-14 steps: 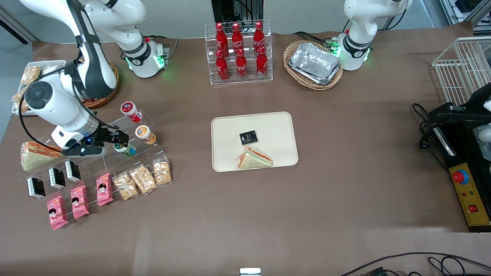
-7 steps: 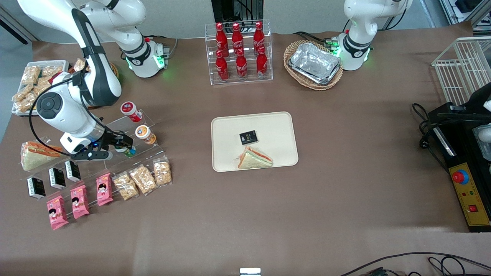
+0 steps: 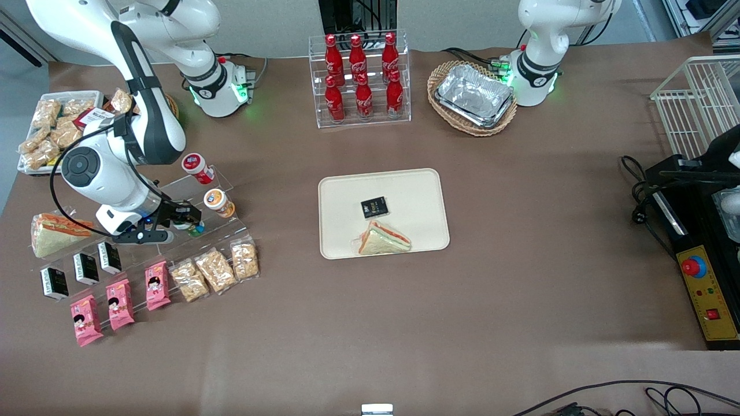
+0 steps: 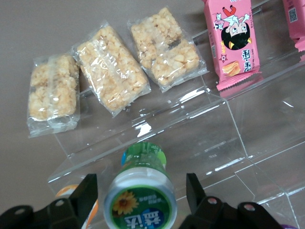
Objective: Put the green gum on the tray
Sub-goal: 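Close the right gripper on the gum jar and lift it off the rack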
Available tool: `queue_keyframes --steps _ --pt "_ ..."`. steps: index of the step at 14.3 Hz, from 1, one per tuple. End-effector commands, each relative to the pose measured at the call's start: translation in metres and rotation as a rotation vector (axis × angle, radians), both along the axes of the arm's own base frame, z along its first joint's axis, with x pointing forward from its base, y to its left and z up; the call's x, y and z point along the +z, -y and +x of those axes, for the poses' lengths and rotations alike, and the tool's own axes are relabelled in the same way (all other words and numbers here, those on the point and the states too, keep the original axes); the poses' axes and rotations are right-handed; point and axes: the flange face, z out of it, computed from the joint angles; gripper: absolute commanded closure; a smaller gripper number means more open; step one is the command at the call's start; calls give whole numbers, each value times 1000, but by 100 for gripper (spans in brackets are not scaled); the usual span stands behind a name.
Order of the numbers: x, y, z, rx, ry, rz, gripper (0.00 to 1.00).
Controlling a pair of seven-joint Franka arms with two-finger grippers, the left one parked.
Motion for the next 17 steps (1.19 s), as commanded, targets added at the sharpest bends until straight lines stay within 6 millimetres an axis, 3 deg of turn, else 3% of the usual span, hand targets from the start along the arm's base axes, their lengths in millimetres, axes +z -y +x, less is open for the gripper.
queue_keyframes --steps 1,5,8,11,14,17 --pt "-3 4 2 -11 19 9 31" --pt "-3 4 2 -11 19 8 62" --pt "13 2 9 0 49 10 82" --pt "63 3 19 47 81 14 83" --pt "140 -3 39 67 16 11 83" --pt "214 -20 40 82 -40 18 83"
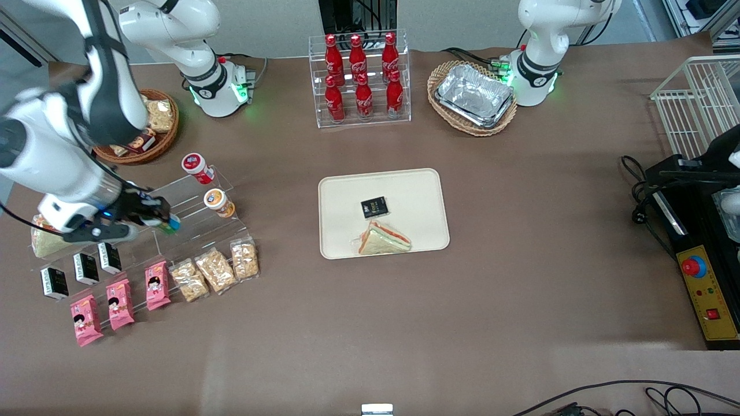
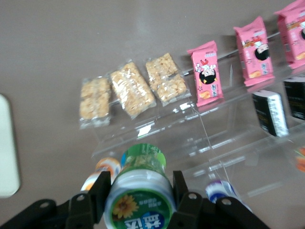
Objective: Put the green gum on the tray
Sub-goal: 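Close the right gripper on the gum jar and lift it off the rack, then carry the held gum jar over the white tray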
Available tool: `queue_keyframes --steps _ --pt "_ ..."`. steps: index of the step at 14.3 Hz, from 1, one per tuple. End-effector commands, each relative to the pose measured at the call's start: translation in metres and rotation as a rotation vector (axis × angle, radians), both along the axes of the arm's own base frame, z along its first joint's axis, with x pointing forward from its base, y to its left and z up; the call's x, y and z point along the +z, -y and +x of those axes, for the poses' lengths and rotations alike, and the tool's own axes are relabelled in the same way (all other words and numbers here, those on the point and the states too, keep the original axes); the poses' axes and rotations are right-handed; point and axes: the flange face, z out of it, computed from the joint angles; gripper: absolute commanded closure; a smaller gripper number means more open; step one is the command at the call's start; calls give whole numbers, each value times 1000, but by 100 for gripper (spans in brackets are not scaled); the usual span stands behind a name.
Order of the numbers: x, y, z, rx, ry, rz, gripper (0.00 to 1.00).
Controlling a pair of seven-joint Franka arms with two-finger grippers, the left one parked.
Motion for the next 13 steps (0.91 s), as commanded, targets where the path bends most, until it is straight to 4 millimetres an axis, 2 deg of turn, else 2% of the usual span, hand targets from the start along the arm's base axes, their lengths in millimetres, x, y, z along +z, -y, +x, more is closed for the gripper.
queue_keyframes --steps 1,2,3,5,7,9,11,13 --pt "83 -38 4 59 -44 11 83" --pt "97 -52 -1 40 -51 9 83" --pt "104 -76 -6 -1 -57 2 83" --pt "105 -139 -23 -57 -65 -14 83" --pt "97 -205 -40 -110 -58 -21 83" --pt "74 -261 -48 -165 -51 -7 83" --pt "41 -306 -55 -188 -53 20 83" --pt "-3 -337 -52 -220 -49 55 83"
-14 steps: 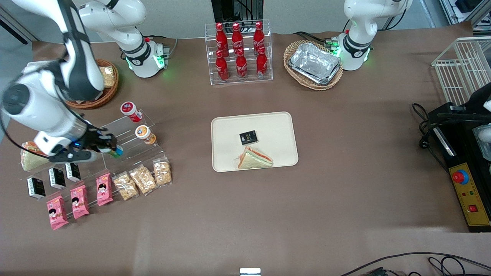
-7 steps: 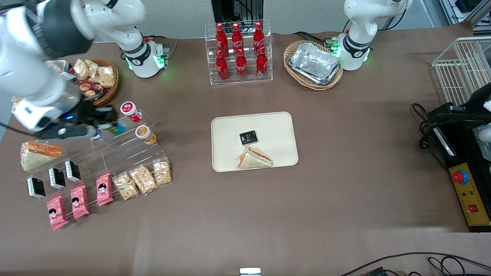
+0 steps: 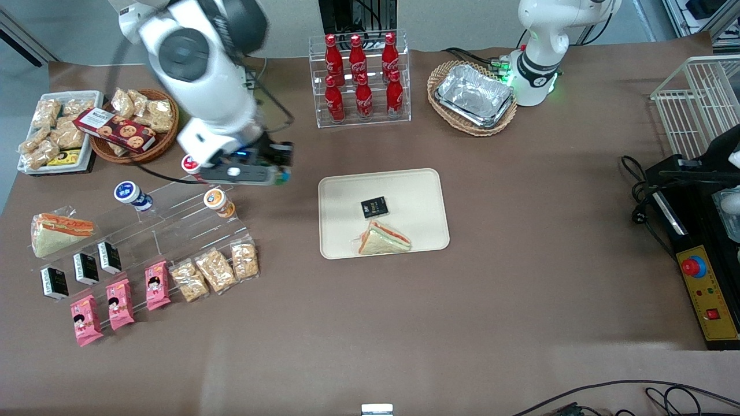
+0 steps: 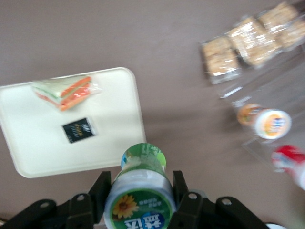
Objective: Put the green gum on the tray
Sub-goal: 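Carry the held gum jar over the white tray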
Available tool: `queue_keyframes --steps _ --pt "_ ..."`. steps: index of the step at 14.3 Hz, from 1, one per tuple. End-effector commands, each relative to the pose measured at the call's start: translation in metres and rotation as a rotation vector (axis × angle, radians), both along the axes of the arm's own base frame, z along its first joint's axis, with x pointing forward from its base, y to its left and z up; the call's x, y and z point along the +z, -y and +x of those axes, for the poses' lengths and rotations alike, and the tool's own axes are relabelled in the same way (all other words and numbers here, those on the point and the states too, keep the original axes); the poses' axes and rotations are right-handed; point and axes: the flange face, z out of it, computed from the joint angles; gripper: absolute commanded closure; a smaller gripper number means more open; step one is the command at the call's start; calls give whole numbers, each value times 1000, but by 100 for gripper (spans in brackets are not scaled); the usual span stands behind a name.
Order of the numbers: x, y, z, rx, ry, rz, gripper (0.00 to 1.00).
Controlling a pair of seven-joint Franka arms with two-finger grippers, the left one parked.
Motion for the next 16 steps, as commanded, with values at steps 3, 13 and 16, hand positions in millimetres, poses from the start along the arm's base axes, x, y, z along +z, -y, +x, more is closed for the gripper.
queue_keyframes --steps 3,13,16 --pt "-114 -60 7 -58 6 51 83" --pt "-262 -79 -44 -7 5 19 83" --pt "-277 -77 -49 -6 -6 23 81"
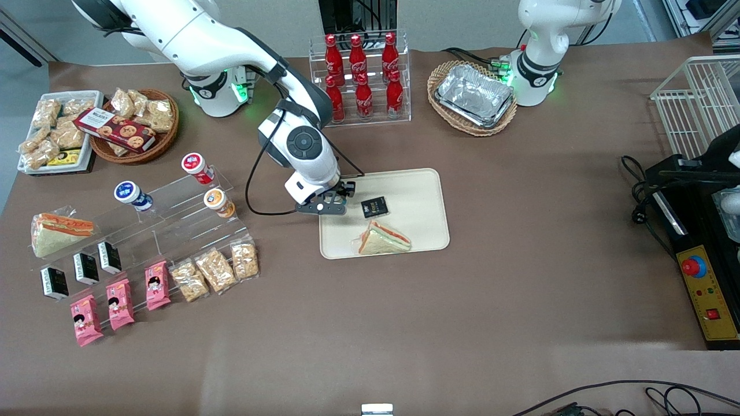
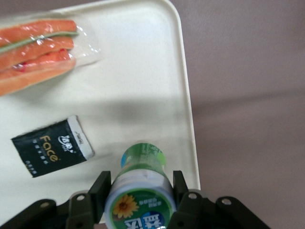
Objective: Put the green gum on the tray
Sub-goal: 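Lower the gum jar onto the tray and open the right gripper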
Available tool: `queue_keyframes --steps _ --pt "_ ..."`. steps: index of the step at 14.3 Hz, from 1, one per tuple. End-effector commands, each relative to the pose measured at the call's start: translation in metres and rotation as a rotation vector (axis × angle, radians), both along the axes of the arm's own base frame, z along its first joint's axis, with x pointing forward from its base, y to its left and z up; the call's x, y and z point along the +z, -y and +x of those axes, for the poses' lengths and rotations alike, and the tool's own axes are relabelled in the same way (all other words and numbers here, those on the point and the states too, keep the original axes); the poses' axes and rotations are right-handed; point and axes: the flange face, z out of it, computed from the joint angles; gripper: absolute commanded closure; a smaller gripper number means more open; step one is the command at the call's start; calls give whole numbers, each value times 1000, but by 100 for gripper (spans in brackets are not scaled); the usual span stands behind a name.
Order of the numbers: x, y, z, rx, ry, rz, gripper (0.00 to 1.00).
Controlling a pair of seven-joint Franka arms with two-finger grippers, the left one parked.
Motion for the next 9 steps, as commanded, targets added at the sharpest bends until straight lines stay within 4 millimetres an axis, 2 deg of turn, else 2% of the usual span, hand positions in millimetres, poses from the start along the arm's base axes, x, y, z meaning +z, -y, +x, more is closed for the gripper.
queue_keyframes --steps 1,2,3,4,5,6,9 --pt "-13 -2 -5 -5 13 5 78" --pt "-17 -2 -5 -6 11 10 64" --pt "-22 -4 -6 -7 8 17 55" --pt "-29 -3 -5 -10 5 22 32" --pt "-33 -2 -4 -15 3 27 12" --pt "-34 -2 -4 -16 3 29 3" --pt "-32 -2 -2 -15 8 29 0"
